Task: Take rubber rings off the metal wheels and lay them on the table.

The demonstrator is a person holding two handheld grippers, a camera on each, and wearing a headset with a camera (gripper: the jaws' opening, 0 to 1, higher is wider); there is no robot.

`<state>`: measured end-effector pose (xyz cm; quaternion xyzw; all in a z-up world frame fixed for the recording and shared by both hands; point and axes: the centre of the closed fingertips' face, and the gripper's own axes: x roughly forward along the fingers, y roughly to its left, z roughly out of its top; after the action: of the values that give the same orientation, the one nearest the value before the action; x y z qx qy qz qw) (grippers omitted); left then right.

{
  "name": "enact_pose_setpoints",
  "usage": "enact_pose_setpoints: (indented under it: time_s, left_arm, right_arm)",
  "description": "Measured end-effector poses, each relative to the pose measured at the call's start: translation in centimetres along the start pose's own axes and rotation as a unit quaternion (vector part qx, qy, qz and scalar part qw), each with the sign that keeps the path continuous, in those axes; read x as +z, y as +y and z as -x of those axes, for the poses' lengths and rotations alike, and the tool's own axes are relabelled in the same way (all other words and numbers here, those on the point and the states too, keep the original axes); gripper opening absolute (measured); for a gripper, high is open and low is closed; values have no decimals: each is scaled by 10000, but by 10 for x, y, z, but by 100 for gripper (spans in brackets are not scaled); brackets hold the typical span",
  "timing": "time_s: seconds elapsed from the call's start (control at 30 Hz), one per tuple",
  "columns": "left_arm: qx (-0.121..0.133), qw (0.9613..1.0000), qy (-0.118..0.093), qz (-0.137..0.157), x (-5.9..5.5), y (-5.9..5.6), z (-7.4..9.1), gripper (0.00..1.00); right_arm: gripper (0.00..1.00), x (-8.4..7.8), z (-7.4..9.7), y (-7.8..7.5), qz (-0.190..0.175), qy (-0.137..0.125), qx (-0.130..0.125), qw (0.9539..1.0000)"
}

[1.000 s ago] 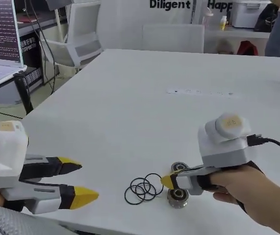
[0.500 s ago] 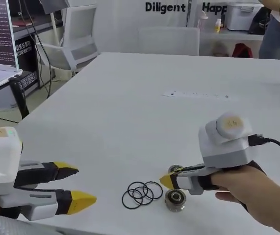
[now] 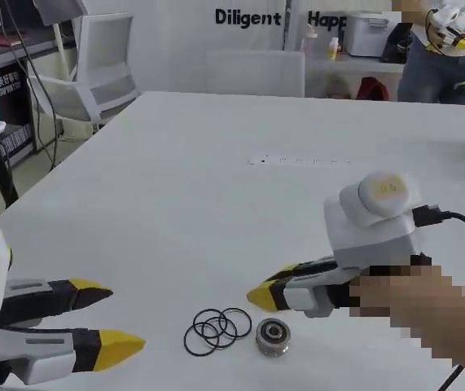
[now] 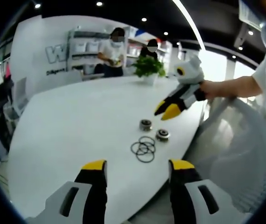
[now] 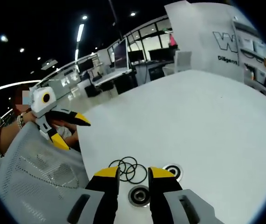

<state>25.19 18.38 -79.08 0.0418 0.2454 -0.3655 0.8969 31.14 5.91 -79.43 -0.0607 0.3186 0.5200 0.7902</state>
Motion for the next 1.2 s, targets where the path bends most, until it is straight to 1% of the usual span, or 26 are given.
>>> enact_pose_setpoints:
  time_s: [0.1, 0.2, 0.3, 0.43, 0.5, 0.6, 0.7, 0.8, 0.93, 1.0, 1.03, 1.07, 1.1, 1.2]
  left_arm:
    - [-2, 10000, -3, 6, 0, 0, 0, 55]
    - [-19, 10000, -31, 32, 1, 0, -1, 55]
    - [-69, 10000, 0, 31, 2, -3, -3, 57]
    - [-106, 9999, 24, -27, 4, -4, -4, 58]
    - [-135, 9999, 18, -53, 6, -5, -4, 58]
    - [-139, 9998, 12, -108, 9, -3, -4, 59]
    - [-128, 9998, -23, -143, 12, -1, -2, 63]
    - [-109, 9998, -43, -131, 14, 3, 1, 68]
    - [-44, 9998, -58, -189, 16, 8, 5, 74]
    - [-11, 9998, -78, -193, 17, 11, 8, 78]
    - [-10, 9998, -114, -191, 18, 12, 9, 79]
    - [-14, 9997, -138, -198, 18, 12, 10, 81]
    - [-8, 9997, -131, -196, 16, 14, 11, 81]
    - [72, 9998, -89, -174, 12, 20, 14, 83]
  right_arm:
    - [27, 1, 9, 3, 96, 4, 2, 10000]
    - [32, -2, 17, 5, 211, 66, 0, 9998]
    - [38, -6, 25, 7, 306, 105, 11, 9995]
    - [51, -8, 40, 3, 500, 115, -52, 9987]
    - [56, -9, 46, 1, 580, 82, -75, 9983]
    - [62, -10, 58, -4, 570, 12, -79, 9983]
    - [70, -15, 74, -10, 548, -114, -110, 9984]
    - [78, -21, 87, -18, 465, -208, -199, 9985]
    - [85, -27, 105, -29, 205, -462, -411, 9979]
    - [88, -28, 116, -37, 91, -648, -573, 9962]
    - [90, -28, 123, -41, -5, -782, -680, 9946]
    - [91, -29, 126, -43, -60, -840, -722, 9938]
    - [93, -30, 132, -47, -128, -956, -804, 9921]
    - [97, -37, 143, -52, -253, -1136, -965, 9885]
